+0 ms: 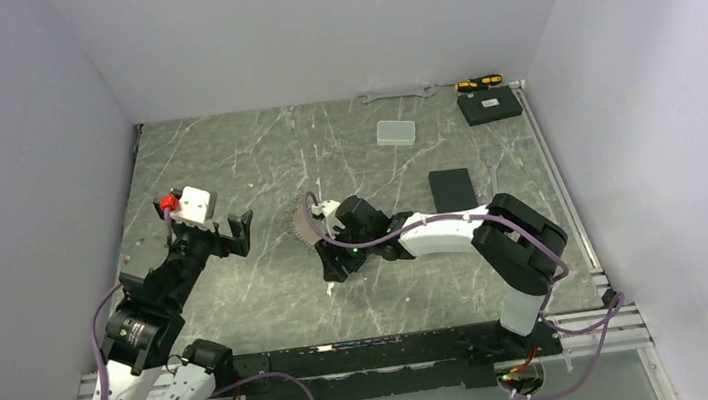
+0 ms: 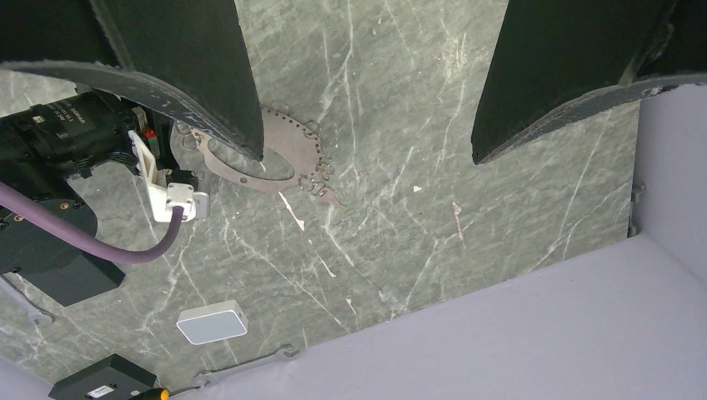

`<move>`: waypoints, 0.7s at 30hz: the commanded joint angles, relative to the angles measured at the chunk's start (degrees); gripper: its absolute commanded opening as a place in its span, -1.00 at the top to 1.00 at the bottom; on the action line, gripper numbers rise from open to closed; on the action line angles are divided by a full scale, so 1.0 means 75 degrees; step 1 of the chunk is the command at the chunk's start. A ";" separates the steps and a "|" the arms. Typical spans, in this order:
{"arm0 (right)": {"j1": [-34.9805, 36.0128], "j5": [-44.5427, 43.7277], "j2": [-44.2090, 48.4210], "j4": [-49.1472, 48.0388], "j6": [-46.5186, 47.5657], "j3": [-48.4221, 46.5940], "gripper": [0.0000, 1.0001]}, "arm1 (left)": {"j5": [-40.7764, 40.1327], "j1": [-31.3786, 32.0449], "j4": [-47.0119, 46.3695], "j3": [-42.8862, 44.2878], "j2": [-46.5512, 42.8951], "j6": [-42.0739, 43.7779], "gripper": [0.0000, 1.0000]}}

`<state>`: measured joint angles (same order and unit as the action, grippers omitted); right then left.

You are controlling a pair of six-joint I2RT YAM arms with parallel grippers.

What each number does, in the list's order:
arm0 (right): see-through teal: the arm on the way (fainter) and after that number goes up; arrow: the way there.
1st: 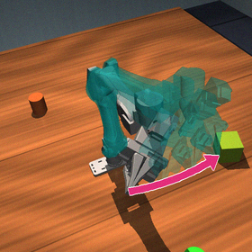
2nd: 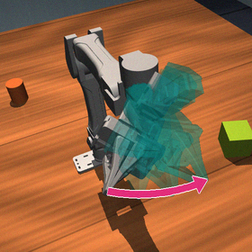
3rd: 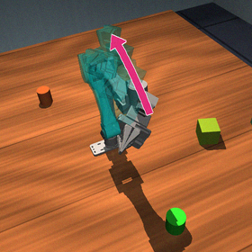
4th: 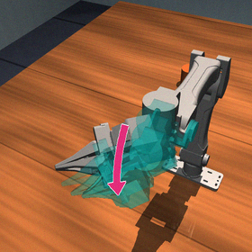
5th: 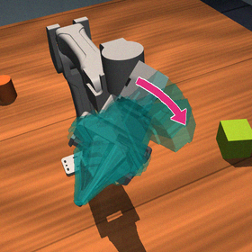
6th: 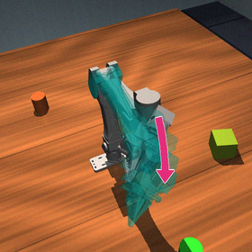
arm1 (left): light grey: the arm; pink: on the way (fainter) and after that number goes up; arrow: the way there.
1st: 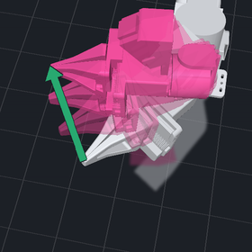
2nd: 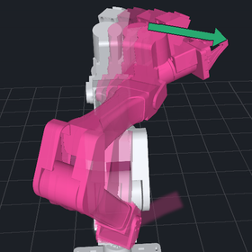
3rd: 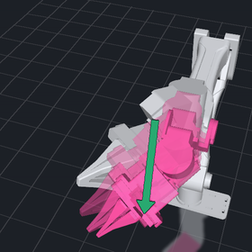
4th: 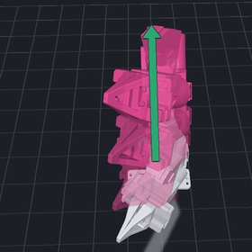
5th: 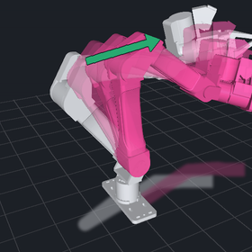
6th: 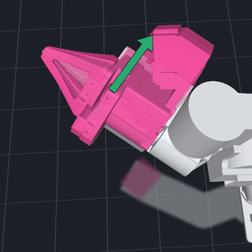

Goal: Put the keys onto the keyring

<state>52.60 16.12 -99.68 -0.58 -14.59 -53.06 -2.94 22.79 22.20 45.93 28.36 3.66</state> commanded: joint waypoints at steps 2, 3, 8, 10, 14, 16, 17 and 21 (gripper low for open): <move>0.0006 0.0132 -0.0114 -0.0583 -0.0025 -0.0334 -0.21 | -0.0049 -0.0038 -0.0035 0.0017 0.0018 0.0098 -0.96; 0.0009 0.0100 -0.0165 -0.0534 -0.0008 -0.0376 -0.21 | -0.0047 -0.0038 -0.0039 0.0016 0.0026 0.0098 -0.96; 0.0006 -0.0126 -0.0450 -0.0231 0.0069 -0.0529 -0.21 | -0.0040 -0.0038 -0.0020 0.0040 0.0060 0.0098 -0.96; 0.0006 -0.0263 -0.0440 -0.0045 0.0126 -0.0432 -0.21 | -0.0050 -0.0038 -0.0023 0.0019 0.0046 0.0098 -0.96; 0.0006 -0.0556 -0.0171 0.0411 0.0309 -0.0088 -0.23 | -0.0030 -0.0038 -0.0041 0.0027 0.0045 0.0098 -0.96; 0.0006 -0.0736 -0.0083 0.0736 0.0389 0.0030 -0.24 | -0.0010 -0.0038 -0.0034 0.0038 0.0064 0.0104 -0.96; -0.0004 -0.0879 -0.0027 0.0849 0.0397 0.0083 -0.25 | -0.0017 -0.0038 -0.0040 0.0039 0.0064 0.0099 -0.96; -0.0097 -0.1385 0.0384 0.1387 0.0353 0.0290 -0.28 | -0.0012 -0.0038 -0.0030 0.0028 0.0047 0.0086 -0.96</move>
<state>52.58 11.46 -99.96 1.80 -12.78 -53.28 -2.92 22.79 22.22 45.93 28.38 3.66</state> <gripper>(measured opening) 0.633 0.984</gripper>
